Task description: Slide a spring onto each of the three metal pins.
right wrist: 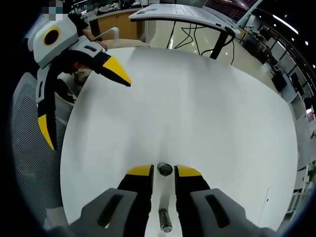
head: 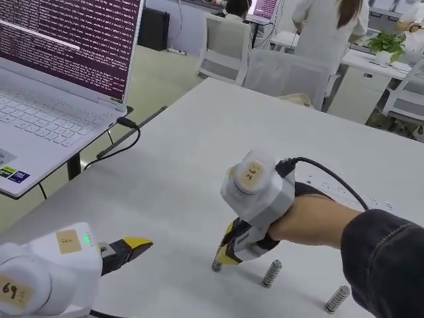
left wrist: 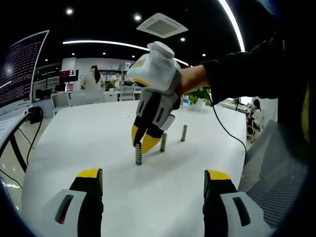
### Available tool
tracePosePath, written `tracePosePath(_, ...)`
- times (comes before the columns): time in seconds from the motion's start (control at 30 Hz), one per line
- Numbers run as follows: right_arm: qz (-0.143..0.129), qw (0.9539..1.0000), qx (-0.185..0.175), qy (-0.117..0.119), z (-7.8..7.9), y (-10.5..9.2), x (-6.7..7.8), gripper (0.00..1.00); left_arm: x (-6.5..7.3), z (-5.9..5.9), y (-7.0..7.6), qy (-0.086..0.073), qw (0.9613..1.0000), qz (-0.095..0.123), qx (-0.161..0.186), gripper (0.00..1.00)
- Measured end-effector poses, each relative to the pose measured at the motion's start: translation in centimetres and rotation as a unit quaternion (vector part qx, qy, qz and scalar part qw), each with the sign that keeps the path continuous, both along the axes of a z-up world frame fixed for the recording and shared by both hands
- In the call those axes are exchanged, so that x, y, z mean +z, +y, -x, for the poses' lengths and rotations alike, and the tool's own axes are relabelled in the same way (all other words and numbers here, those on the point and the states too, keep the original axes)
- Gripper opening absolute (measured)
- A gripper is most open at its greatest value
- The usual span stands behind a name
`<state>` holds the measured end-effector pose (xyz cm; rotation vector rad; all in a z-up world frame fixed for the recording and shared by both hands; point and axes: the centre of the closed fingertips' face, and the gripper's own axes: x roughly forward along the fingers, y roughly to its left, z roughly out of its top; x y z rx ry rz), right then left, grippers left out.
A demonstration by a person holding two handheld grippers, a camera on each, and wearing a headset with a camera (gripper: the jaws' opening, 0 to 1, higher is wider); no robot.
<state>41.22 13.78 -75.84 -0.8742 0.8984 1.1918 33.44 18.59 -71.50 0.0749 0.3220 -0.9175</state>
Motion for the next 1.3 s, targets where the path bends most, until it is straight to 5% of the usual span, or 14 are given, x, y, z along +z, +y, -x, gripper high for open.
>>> tracePosePath(0.9,-0.041,0.9985,-0.023,-0.03,-0.5,-0.8,1.0,0.57,0.3,-0.1,-0.6,-0.004,0.9999,-0.006,-0.009,0.81)
tracePosePath(1.3,-0.071,0.9964,-0.033,-0.033,-0.2,-1.0,1.3,0.67,0.5,-0.1,-1.0,-0.006,0.9998,-0.01,-0.016,0.82)
